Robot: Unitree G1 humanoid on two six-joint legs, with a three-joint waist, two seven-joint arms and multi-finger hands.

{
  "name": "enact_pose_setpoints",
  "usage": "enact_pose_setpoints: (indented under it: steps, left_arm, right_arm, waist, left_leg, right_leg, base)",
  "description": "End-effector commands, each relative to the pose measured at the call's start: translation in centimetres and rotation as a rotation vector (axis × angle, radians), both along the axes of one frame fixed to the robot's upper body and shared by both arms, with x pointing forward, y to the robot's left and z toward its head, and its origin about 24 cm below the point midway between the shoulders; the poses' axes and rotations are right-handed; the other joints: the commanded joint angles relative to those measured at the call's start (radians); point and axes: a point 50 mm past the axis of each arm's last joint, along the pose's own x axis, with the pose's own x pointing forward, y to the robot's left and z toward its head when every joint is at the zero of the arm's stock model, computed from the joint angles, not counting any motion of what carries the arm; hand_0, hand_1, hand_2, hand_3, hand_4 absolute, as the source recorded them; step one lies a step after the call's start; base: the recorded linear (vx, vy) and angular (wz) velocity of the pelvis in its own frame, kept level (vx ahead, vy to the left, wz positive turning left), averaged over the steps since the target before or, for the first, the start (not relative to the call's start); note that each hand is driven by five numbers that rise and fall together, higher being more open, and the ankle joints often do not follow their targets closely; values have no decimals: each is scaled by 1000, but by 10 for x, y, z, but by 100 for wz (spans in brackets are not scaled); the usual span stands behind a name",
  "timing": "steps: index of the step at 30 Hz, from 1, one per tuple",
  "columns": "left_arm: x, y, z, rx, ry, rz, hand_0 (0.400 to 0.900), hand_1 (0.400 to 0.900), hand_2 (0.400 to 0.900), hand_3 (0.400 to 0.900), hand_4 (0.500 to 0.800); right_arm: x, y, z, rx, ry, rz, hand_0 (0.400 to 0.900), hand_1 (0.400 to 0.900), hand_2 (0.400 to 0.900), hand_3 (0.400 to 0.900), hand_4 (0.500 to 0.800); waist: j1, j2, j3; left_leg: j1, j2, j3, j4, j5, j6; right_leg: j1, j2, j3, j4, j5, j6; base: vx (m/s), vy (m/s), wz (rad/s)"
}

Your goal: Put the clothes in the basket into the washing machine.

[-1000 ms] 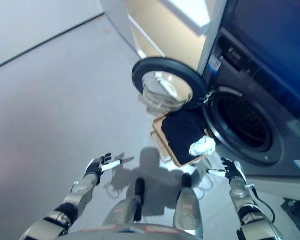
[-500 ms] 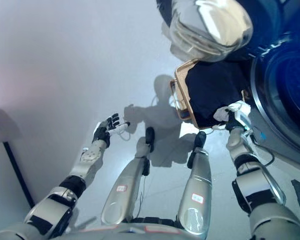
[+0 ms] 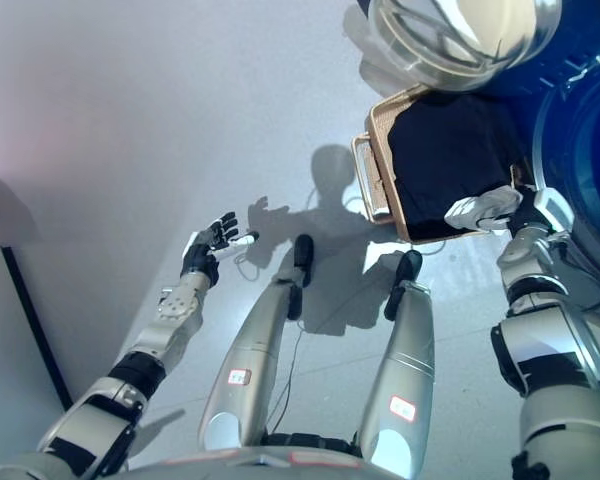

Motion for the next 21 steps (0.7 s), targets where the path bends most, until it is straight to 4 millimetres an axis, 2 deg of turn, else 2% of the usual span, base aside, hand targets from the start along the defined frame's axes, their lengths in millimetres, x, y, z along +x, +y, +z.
enact_pose_setpoints:
  steps: [1,5,9,11,21]
  left_arm:
    - [-10,22,8,9,-64,83,900,900,900,900,800]
    - [-12,24,14,-3,-90,91,900,900,900,900,800]
    - [-15,29,15,-10,-95,113,900,900,900,900,800]
    - [-17,33,21,-8,-126,130,900,900,900,900,800]
    - [-25,39,26,-15,-157,144,900,900,900,900,800]
  right_arm:
    - [-20,-37,24,-137,-2,-119,900,900,900,900,800]
    - [-23,-44,33,-132,2,-129,900,900,900,900,800]
    - [-17,-40,36,-116,-15,-94,900,900,900,900,800]
    - [-13,-37,42,-121,-41,-72,900,900,900,900,800]
    - [-10,-35,46,-111,-71,-43,900,900,900,900,800]
  waist:
    - [7,8,-48]
    - [6,10,-34]
    - [4,5,-27]
    - [3,3,-26]
    - [22,5,-33]
  left_leg:
    - [-17,69,-78,157,-189,-60]
    - [-91,68,-73,284,-241,-63]
    - [-155,69,-66,384,-280,-67]
    - [-189,66,-64,438,-304,-68]
    - [-316,57,-76,627,-362,-68]
  right_leg:
    - [-31,-40,70,32,61,62]
    - [-110,-31,88,155,3,48]
    - [-169,-25,106,235,-39,31]
    - [-202,-22,118,286,-64,22]
    - [-325,-16,152,465,-133,2]
  base:
    - [-26,16,-5]
    - [-13,5,-2]
    - [-15,-3,-7]
    - [-16,0,-4]
    - [-4,0,1]
